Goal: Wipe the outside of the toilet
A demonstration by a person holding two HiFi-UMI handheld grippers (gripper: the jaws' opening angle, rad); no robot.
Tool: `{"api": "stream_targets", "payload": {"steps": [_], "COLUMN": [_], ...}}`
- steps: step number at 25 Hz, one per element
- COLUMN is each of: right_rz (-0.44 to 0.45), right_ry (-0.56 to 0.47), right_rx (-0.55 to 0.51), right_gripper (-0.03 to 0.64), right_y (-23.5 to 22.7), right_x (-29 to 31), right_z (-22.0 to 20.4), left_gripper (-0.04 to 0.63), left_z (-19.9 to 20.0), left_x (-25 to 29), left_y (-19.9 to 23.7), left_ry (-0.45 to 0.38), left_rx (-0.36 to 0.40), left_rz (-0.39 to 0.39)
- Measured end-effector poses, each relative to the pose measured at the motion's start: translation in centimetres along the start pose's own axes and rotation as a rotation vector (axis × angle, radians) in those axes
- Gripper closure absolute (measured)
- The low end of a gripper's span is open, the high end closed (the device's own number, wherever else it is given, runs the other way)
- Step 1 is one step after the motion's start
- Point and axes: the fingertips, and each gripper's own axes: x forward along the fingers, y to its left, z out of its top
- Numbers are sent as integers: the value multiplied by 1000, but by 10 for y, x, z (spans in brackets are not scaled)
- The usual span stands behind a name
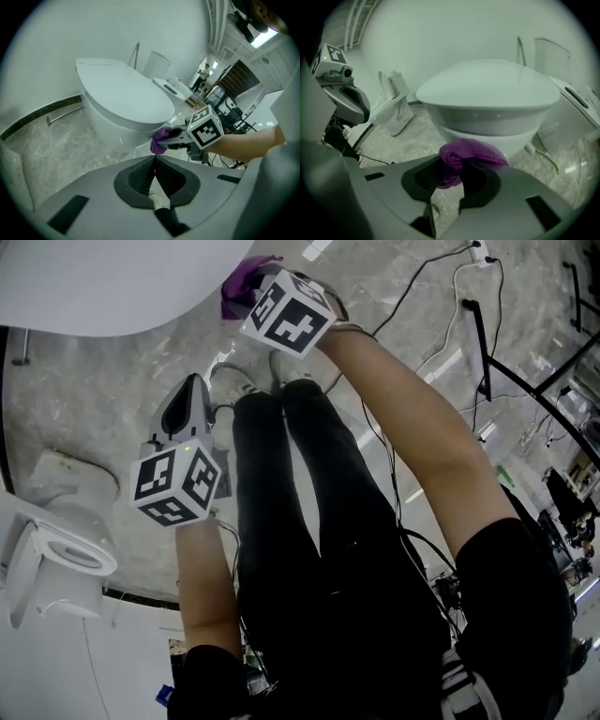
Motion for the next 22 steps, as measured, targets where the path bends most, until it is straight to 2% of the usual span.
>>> {"api": "stream_targets", "payload": {"steps": [3,6,11,17,22], "right_rz": [-3,-27,1,0,-55], "right_ry": [17,32,61,41,36], "right_rx": [-101,-113,-170,-230,-199], "right_gripper": [517,517,517,517,517], "right_y": [23,32,62,95,114], "right_x": [9,15,28,50,75], "right_z": [5,9,22,48,71], "left_gripper": [586,586,586,586,586], "left_z": [-13,-13,-31,-56,-69], "left_x": [-10,-23,-48,-70,-90], "left_y": [9,19,44,65,91], "left_ry": [-24,-75,-120,-178,-199], "left_rx": [-60,-121,-219,-374,-421], "left_rz": [29,57,112,128,129]}}
